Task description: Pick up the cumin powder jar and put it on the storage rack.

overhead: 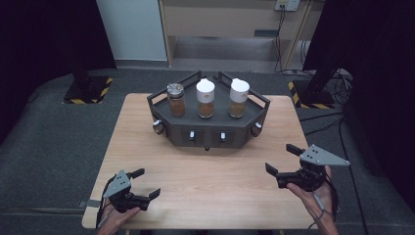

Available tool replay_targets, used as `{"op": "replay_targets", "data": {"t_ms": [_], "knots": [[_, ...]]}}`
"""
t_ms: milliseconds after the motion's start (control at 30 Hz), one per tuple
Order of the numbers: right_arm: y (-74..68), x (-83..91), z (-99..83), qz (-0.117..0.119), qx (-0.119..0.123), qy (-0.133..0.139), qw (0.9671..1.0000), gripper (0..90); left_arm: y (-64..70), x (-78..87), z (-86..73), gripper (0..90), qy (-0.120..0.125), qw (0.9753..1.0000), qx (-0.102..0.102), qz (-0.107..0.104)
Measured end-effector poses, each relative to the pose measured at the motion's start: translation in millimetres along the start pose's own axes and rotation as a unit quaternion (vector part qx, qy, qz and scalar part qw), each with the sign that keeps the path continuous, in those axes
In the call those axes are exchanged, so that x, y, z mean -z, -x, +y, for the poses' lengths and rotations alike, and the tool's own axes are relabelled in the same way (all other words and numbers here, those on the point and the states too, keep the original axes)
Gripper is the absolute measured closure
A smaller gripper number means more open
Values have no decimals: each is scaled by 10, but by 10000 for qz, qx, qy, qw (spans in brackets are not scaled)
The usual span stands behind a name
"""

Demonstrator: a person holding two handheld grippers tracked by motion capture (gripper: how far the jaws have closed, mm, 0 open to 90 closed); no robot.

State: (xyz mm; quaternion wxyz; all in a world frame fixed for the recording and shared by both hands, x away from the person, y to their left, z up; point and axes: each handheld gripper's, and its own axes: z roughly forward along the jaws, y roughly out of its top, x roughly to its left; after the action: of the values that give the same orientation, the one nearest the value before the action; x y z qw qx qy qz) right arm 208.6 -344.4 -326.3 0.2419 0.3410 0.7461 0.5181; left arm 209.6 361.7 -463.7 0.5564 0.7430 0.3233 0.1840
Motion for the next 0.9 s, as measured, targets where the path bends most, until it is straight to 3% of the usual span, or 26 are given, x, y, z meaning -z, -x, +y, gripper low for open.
{"op": "replay_targets", "data": {"t_ms": [233,600,900], "knots": [[2,-35,-217,72,-101,-151,9998,42,-2,-33,4,14,-26,10000,14,-10],[-22,-84,-531,135,-114,-53,9998,43,0,-6,-5,14,-3,10000,5,8],[-16,-163,-694,91,-245,-209,9994,44,-3,7,-7,14,14,10000,0,5]]}}
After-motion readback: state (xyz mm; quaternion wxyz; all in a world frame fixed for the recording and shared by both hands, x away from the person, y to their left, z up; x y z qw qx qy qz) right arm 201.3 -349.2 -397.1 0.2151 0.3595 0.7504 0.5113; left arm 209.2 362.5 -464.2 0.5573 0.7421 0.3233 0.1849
